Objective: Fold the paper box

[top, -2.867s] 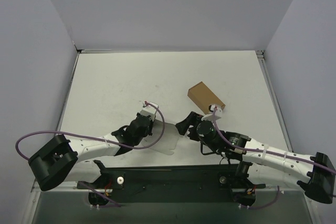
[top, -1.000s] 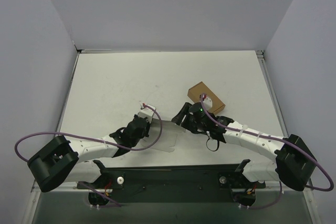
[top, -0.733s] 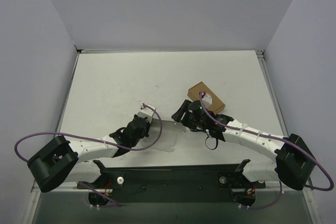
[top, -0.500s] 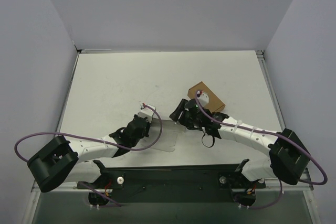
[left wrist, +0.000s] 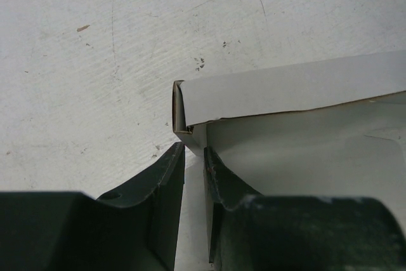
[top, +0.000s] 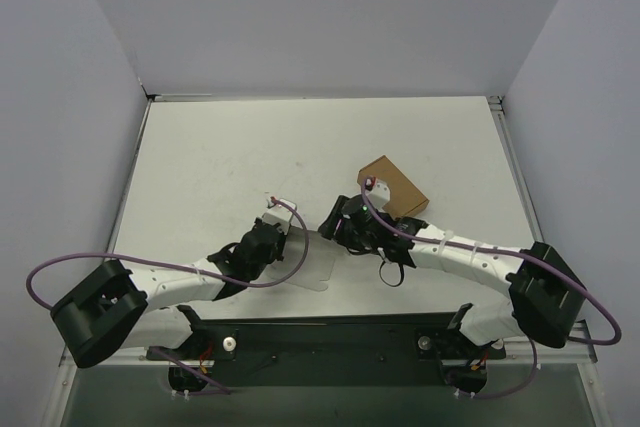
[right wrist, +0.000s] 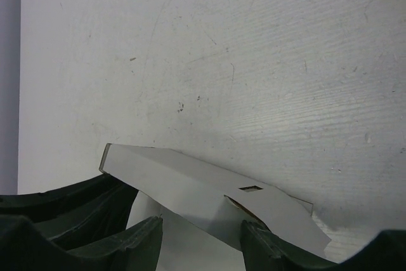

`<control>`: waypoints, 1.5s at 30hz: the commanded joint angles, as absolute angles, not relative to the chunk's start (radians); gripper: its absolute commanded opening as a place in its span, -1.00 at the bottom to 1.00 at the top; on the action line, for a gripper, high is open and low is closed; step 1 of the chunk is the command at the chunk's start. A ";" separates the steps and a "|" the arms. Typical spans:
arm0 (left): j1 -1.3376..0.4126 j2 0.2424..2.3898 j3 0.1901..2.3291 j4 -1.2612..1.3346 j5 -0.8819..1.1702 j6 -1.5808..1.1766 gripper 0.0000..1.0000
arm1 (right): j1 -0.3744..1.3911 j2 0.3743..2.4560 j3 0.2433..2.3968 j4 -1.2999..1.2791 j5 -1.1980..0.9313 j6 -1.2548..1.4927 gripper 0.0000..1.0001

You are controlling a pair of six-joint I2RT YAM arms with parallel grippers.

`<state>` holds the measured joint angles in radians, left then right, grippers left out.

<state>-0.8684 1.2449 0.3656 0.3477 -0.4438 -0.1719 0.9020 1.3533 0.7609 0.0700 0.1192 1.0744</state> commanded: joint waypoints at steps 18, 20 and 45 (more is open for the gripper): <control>-0.861 1.203 0.350 0.390 -0.411 -0.186 -0.43 | 0.856 1.448 0.739 0.296 0.065 1.241 0.04; -0.861 1.200 0.345 0.391 -0.408 -0.189 -0.43 | 0.856 1.463 0.735 0.337 0.042 1.271 0.04; -0.858 1.091 0.281 0.465 -0.336 -0.221 0.00 | 0.854 1.522 0.704 0.489 0.041 1.339 0.12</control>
<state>-0.8673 1.1851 0.2989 0.3939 -0.3515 -0.2070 0.8577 1.5406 0.6933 0.4549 0.0326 1.3556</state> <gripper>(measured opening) 0.398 0.540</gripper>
